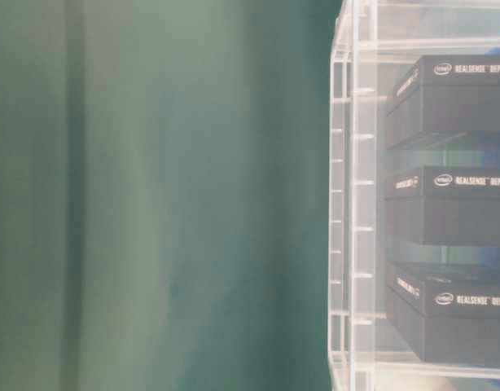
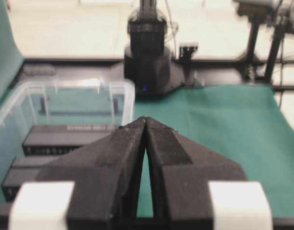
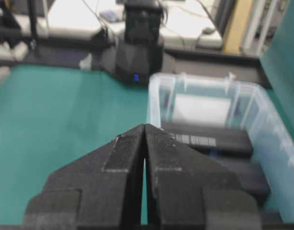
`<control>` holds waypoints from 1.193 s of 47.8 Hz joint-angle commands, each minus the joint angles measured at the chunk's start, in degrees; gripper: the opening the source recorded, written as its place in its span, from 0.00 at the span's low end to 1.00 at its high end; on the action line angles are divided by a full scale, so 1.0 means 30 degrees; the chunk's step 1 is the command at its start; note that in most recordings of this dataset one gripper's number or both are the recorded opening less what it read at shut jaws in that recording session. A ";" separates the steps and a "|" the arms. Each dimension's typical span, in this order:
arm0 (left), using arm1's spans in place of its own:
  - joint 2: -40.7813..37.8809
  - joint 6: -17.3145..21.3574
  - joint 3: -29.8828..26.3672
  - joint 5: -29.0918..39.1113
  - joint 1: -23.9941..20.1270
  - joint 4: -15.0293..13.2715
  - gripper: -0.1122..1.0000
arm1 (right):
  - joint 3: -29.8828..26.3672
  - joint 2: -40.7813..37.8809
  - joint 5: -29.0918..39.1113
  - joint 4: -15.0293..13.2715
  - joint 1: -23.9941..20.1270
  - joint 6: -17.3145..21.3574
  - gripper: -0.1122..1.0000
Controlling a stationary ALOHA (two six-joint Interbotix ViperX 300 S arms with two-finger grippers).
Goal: Take the box out of the case with both arms.
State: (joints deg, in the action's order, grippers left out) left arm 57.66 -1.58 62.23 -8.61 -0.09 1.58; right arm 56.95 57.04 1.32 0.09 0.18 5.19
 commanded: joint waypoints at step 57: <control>-0.2256 -0.2285 -1.0986 2.0684 0.0088 0.0029 0.10 | -1.0137 -0.2432 2.3643 -0.0059 0.0205 0.3135 0.10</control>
State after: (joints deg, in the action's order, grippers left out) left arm 52.03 -8.09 32.17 47.29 -0.09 1.58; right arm 29.18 50.98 64.25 -0.18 0.62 13.36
